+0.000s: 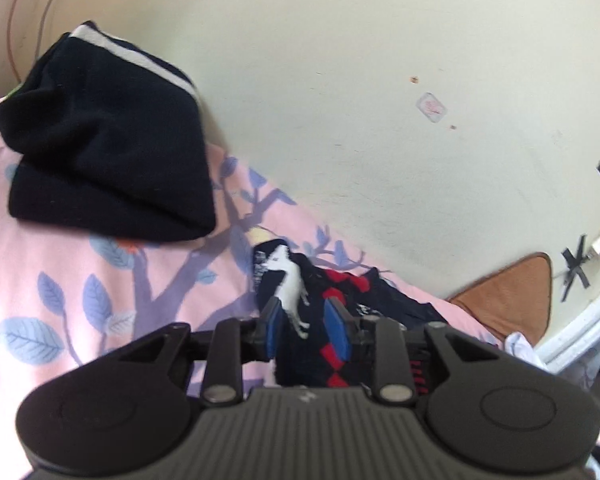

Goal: Fold small clothes

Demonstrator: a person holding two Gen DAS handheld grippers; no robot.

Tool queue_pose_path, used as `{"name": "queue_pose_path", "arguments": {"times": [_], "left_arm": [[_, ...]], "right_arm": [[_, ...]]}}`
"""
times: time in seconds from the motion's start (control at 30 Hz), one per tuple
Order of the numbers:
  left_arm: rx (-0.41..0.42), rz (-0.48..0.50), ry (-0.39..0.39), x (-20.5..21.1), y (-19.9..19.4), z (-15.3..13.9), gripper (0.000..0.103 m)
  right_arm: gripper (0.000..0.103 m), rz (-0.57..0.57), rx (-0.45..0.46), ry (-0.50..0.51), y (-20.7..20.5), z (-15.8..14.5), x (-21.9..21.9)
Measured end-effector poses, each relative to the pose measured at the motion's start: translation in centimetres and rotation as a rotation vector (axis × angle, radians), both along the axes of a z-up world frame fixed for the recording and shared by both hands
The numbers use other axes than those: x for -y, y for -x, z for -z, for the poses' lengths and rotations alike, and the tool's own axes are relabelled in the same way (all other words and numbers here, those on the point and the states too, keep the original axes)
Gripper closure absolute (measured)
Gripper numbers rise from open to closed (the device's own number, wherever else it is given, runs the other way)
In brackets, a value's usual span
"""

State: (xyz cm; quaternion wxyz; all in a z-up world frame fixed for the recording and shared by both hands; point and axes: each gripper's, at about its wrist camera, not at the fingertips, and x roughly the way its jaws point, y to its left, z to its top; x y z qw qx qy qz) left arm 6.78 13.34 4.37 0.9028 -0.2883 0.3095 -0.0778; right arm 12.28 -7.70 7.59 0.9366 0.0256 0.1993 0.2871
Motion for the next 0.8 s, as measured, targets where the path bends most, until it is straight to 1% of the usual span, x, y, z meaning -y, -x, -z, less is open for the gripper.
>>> {"name": "queue_pose_path", "arguments": {"times": [0.1,0.2,0.33,0.43,0.47,0.53,0.57,0.6,0.63,0.67,0.73,0.8], "left_arm": [[0.01,0.076,-0.029,1.9,-0.1,-0.1,0.076],[0.023,0.151,-0.099,4.1,0.2,-0.1,0.072],[0.011,0.224,-0.208,6.8,0.2,0.5,0.07],[-0.021,0.241,-0.265,7.8,-0.2,1.5,0.068],[-0.03,0.242,-0.273,7.9,-0.3,1.8,0.068],[-0.028,0.243,-0.27,7.5,-0.3,2.1,0.068],[-0.028,0.243,-0.264,7.4,-0.3,2.2,0.068],[-0.028,0.243,-0.259,7.2,-0.2,2.2,0.068],[-0.028,0.243,-0.258,7.2,-0.3,2.2,0.068],[-0.028,0.243,-0.258,7.3,-0.4,2.2,0.068],[-0.028,0.242,-0.267,7.5,-0.4,2.2,0.068],[-0.025,0.244,-0.279,7.7,-0.3,2.1,0.067]], "right_arm": [[0.067,0.01,0.055,0.04,3.2,1.2,2.9],[0.067,0.04,0.086,0.06,6.1,2.2,5.6],[0.064,0.069,0.094,0.063,9.0,3.3,8.4],[0.061,0.1,0.081,0.07,9.6,4.3,9.7],[0.061,0.111,0.062,0.059,9.4,4.6,10.1],[0.054,0.141,-0.023,0.036,8.2,6.0,10.7],[0.051,0.152,-0.045,0.028,7.7,6.9,10.8],[0.05,0.155,-0.045,0.013,7.8,6.8,10.8],[0.044,0.142,-0.045,0.024,7.7,6.9,10.6],[0.044,0.144,-0.037,0.034,7.6,6.9,10.3],[0.04,0.138,-0.024,0.062,7.7,7.1,9.8],[0.038,0.133,-0.021,0.064,7.9,7.2,9.8]]}}
